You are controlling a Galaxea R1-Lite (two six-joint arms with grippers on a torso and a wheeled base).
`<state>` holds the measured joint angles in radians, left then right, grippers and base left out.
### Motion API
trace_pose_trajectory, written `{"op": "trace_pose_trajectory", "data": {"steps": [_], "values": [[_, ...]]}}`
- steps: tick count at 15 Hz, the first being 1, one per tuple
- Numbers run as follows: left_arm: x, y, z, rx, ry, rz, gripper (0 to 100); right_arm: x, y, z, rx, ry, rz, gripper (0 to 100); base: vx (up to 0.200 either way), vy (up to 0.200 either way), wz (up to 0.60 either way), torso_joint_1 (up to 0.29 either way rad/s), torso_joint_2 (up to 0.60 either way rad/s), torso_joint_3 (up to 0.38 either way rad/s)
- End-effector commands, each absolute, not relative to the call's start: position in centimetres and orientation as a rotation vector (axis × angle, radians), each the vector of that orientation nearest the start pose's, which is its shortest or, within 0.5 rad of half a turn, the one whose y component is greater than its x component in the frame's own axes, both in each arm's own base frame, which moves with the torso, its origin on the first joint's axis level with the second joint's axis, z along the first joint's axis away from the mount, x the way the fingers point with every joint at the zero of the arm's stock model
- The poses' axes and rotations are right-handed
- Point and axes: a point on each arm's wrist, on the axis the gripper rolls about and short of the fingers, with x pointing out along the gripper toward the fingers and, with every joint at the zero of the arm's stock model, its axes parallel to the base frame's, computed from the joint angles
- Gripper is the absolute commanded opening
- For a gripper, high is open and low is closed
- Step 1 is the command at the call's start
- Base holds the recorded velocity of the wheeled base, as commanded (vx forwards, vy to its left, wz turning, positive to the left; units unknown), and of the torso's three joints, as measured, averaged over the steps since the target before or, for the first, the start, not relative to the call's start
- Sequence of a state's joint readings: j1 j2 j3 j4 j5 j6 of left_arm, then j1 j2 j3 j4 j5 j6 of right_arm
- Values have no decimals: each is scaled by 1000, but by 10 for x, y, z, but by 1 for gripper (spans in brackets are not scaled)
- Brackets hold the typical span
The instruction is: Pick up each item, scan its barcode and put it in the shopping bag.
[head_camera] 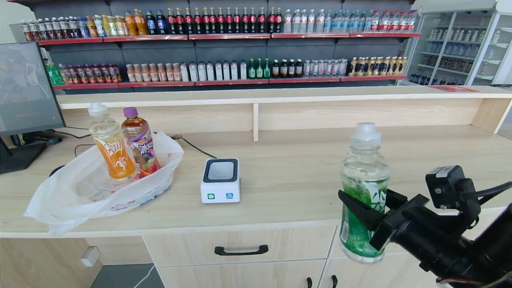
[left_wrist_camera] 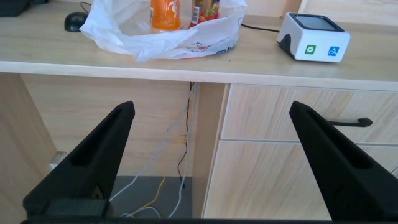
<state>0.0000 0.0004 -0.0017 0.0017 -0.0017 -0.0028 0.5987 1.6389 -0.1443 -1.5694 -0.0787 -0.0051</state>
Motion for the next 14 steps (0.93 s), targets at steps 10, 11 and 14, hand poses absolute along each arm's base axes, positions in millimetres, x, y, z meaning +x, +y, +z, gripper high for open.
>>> {"op": "trace_pose_trajectory", "data": {"steps": [10, 11, 14], "values": [[-23, 0, 76, -3, 0, -2, 100, 211, 127, 186, -19, -303, 291, 0, 0, 0, 0, 0, 0, 0], [-23, 0, 76, -3, 0, -2, 100, 209, 126, 187, -12, -306, 291, 0, 0, 0, 0, 0, 0, 0], [-23, 0, 76, -5, 0, -2, 100, 202, 122, 184, -16, -292, 295, 0, 0, 0, 0, 0, 0, 0]]}}
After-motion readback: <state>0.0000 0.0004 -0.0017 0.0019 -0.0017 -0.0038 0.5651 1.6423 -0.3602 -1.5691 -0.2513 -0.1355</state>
